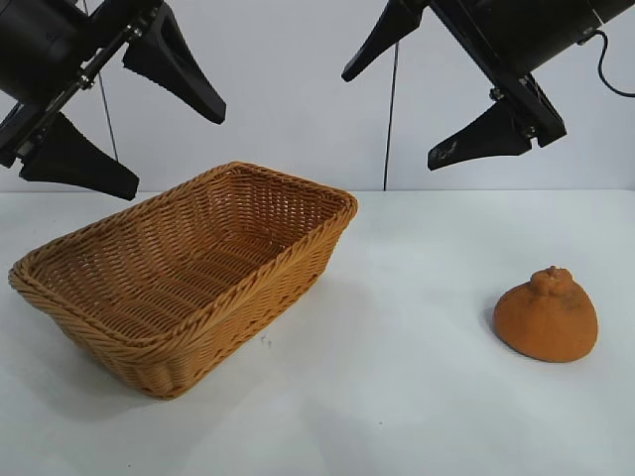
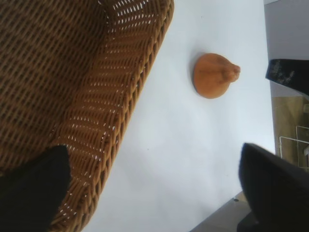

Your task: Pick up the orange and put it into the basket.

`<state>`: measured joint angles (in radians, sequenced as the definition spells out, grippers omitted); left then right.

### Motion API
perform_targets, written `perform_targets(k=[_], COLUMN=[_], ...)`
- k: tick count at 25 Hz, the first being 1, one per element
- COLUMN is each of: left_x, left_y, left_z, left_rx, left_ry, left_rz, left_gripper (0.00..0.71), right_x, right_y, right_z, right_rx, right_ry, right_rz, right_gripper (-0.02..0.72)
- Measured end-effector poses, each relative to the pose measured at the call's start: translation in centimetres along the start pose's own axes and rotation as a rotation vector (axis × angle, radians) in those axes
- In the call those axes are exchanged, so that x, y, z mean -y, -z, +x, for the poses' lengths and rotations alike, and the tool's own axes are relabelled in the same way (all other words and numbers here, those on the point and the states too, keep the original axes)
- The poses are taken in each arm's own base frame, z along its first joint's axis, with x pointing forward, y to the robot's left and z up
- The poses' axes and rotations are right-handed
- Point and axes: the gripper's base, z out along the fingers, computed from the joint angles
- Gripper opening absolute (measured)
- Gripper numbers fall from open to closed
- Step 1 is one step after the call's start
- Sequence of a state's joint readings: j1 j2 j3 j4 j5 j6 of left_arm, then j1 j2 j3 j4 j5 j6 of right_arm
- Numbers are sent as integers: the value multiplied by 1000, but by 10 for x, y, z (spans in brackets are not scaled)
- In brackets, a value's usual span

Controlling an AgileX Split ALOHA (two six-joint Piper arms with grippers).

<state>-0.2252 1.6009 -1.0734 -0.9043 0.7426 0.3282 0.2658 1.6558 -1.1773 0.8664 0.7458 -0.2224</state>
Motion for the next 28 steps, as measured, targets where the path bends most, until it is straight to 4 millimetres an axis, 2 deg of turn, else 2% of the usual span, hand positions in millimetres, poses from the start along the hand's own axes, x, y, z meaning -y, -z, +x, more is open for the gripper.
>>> perform_targets(k=[28], left_x=[0], left_y=[0], left_z=[0], left_rx=[-4], left_ry=[14], left_rz=[1], left_gripper=[673], right_x=[1], right_y=[0], right_z=[0], right_rx=[-1], right_ry=[13], right_rz=[12], right_gripper=[683])
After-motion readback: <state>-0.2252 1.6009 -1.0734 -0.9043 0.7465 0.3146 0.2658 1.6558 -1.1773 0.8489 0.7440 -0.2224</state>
